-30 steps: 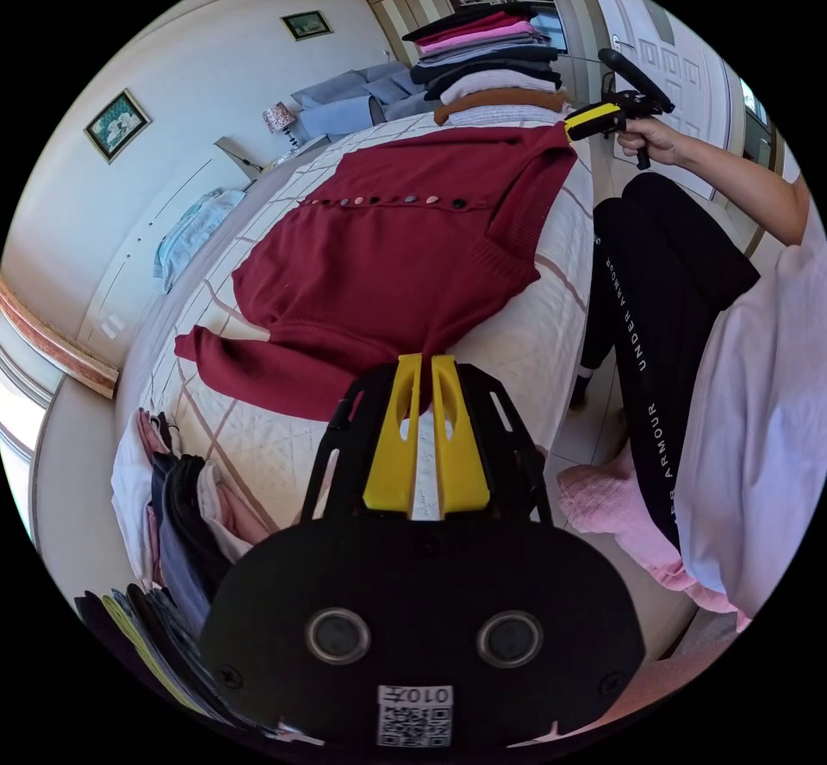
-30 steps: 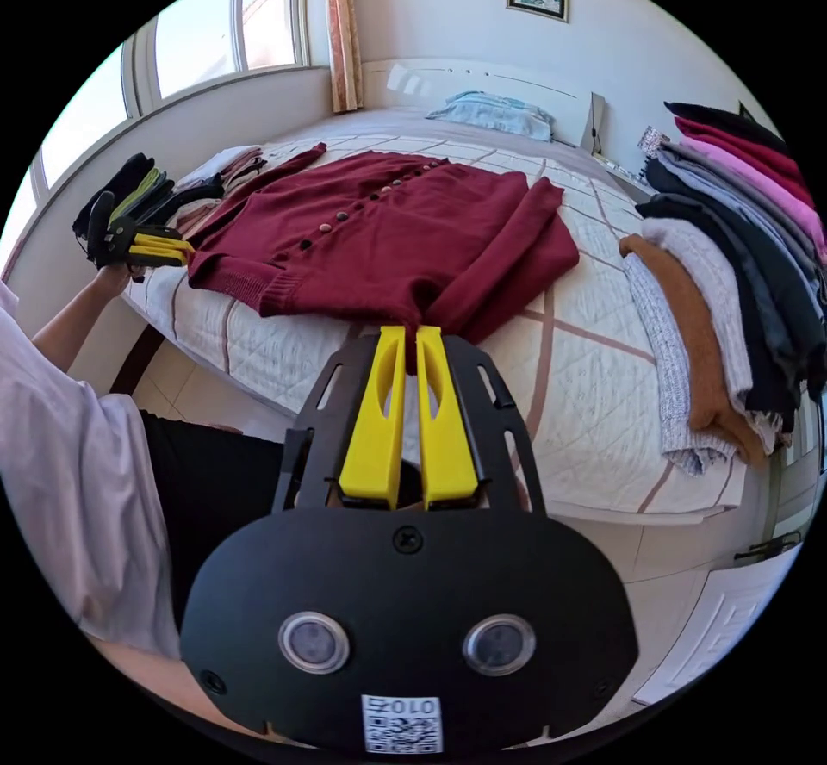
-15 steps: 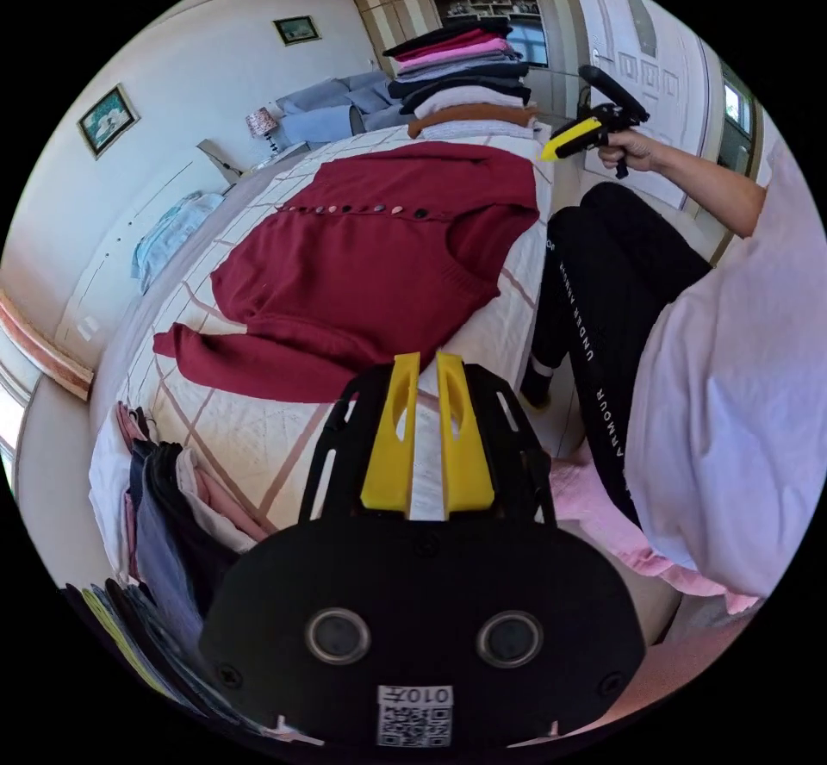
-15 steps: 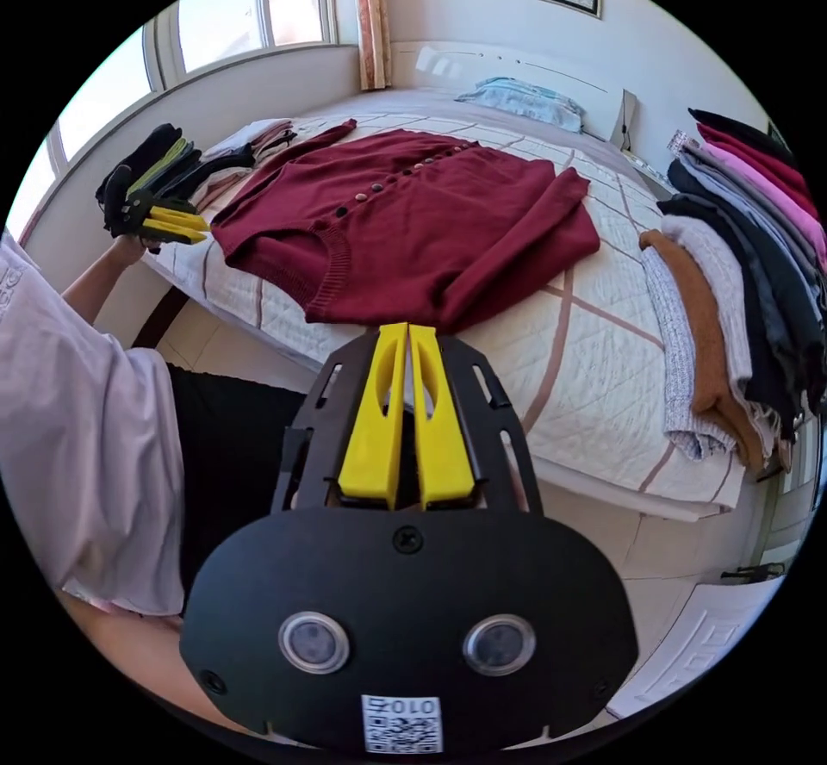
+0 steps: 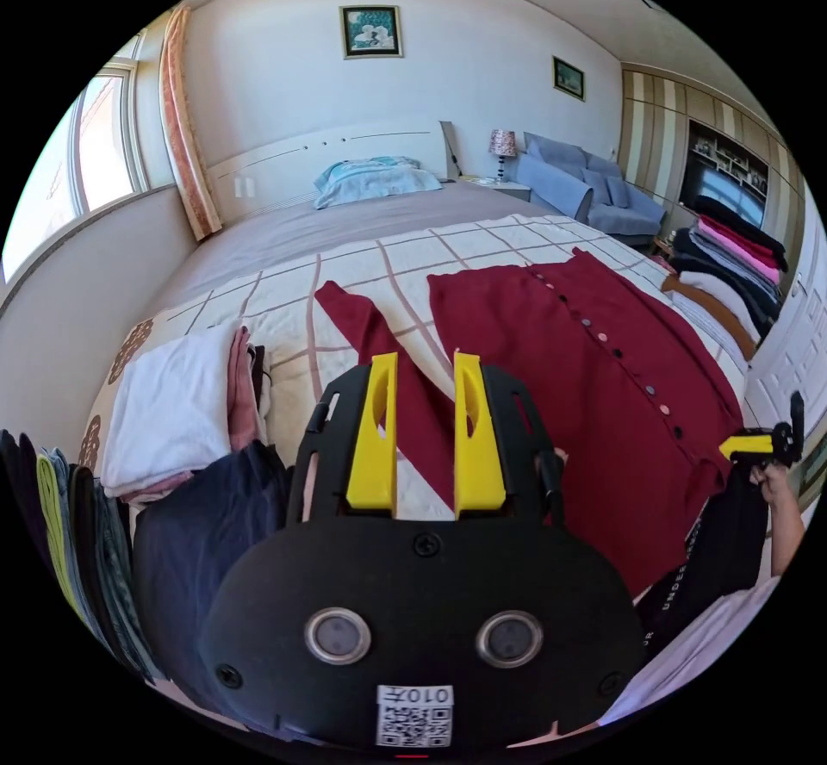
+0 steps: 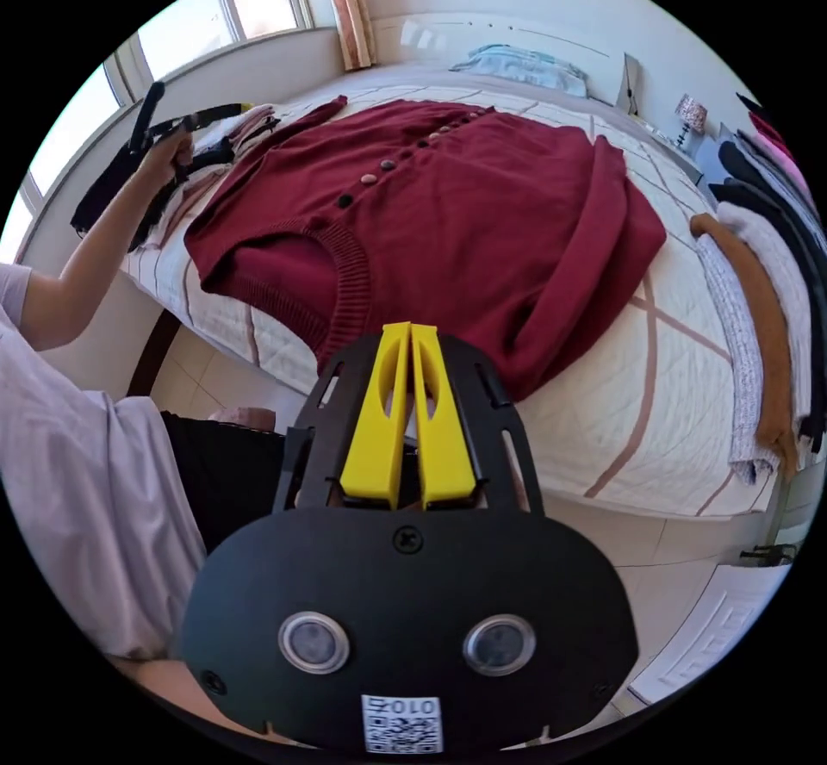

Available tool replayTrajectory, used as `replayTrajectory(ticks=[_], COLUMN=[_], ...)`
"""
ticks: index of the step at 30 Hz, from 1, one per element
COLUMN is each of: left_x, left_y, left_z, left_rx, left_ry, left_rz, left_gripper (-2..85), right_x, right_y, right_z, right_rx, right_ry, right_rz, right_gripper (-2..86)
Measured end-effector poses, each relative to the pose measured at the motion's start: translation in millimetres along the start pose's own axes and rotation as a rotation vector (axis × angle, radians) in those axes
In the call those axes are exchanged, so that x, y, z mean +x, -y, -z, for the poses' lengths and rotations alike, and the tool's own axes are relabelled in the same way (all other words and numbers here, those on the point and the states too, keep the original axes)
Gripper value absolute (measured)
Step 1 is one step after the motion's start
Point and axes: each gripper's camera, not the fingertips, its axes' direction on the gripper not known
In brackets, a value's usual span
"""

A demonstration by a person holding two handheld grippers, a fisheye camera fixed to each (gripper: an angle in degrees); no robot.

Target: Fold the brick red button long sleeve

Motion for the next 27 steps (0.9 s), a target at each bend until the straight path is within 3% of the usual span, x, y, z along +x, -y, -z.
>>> replayTrajectory(ticks=[5,11,14,20,22,24,27], left_x=[-42.0,-77.2,-102.6,-166.1,-210.7,-294.4,-397.8], left_y=[61.5,67.5,59.1,36.7,6.7,-54.2,-175.2], left_z=[-77.4,-169.7,-153.9,-9.0,49.2,97.2,105.1], left_rx=[-0.130,-0.441,-0.373,0.080,0.236,0.305,0.166], left_ry=[0.030,0.061,0.039,-0.425,-0.534,-0.598,-0.491], left_rz=[0.052,0.044,0.059,-0.246,-0.236,0.038,0.612], left_gripper=[10.9,7.3,4.8,3.1,3.4,4.2,7.3], right_x=[-10.3,-14.4,-24.2,-51.6,-66.3,-79.0,-100.9], right_y=[-21.5,-37.9,-39.4,-33.1,-27.9,-25.1,-23.7], right_z=[53.3,97.3,102.2,100.5,105.1,109.7,116.6], right_rx=[0.128,0.226,0.224,0.218,0.235,0.248,0.264], right_ry=[-0.098,-0.132,-0.159,-0.141,-0.129,-0.133,-0.139], right_rz=[-0.044,-0.087,-0.067,0.000,0.035,0.062,0.099], right_gripper=[2.0,2.3,2.3,2.3,2.3,2.3,2.3])
